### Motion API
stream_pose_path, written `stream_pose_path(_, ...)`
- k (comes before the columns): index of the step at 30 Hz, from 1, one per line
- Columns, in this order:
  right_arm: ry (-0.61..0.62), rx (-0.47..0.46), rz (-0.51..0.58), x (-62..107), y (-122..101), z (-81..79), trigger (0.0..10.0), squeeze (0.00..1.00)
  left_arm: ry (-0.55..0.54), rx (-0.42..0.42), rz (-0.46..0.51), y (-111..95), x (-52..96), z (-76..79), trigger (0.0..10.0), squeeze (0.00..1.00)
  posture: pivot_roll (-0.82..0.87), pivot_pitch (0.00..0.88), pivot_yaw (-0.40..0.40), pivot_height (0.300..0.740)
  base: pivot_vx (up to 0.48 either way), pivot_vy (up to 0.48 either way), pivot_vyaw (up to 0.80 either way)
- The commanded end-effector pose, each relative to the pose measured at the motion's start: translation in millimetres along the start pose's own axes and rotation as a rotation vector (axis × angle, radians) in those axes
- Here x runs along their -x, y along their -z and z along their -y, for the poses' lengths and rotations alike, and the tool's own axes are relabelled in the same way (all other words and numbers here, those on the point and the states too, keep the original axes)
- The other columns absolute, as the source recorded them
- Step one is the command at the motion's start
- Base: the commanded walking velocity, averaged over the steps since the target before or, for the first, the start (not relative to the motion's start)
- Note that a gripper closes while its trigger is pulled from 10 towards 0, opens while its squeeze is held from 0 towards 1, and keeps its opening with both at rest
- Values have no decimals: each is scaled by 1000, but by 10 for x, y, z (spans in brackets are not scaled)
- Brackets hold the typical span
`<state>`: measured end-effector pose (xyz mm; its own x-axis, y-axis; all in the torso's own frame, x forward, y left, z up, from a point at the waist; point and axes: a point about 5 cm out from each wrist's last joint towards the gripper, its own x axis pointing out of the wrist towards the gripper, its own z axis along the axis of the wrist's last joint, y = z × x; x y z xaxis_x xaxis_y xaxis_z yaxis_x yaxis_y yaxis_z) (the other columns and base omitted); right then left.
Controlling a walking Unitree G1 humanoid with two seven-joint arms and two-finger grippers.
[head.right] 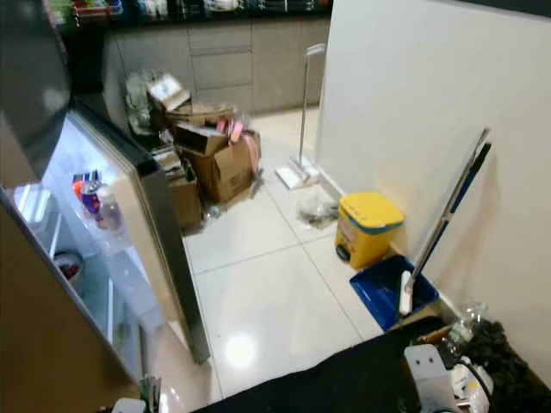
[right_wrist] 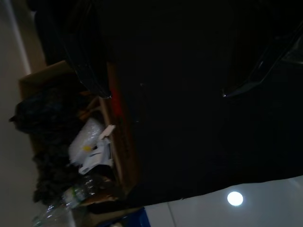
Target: Restocking fridge
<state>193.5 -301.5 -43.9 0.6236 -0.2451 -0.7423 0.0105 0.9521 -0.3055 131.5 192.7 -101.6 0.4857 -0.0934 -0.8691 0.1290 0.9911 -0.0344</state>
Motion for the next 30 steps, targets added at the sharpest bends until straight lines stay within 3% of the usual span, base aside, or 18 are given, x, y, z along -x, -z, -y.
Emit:
stream_pose_path(1,-38,12,7,-4,-11,-49,10000,0,18,11,-27,73,2,61,10000,0,-7,0,-31,740,0,0,800)
stream_pose_path(17,-93,48,-26,18,120,-140,10000,0,29,8,-28,66,-6,89,10000,0,-17,0,-29,740,0,0,798)
stream_pose_path(30,-87,97,81,-34,-234,-75,10000,0,32,1,-29,63,-9,104,10000,0,-18,0,-33,740,0,0,788)
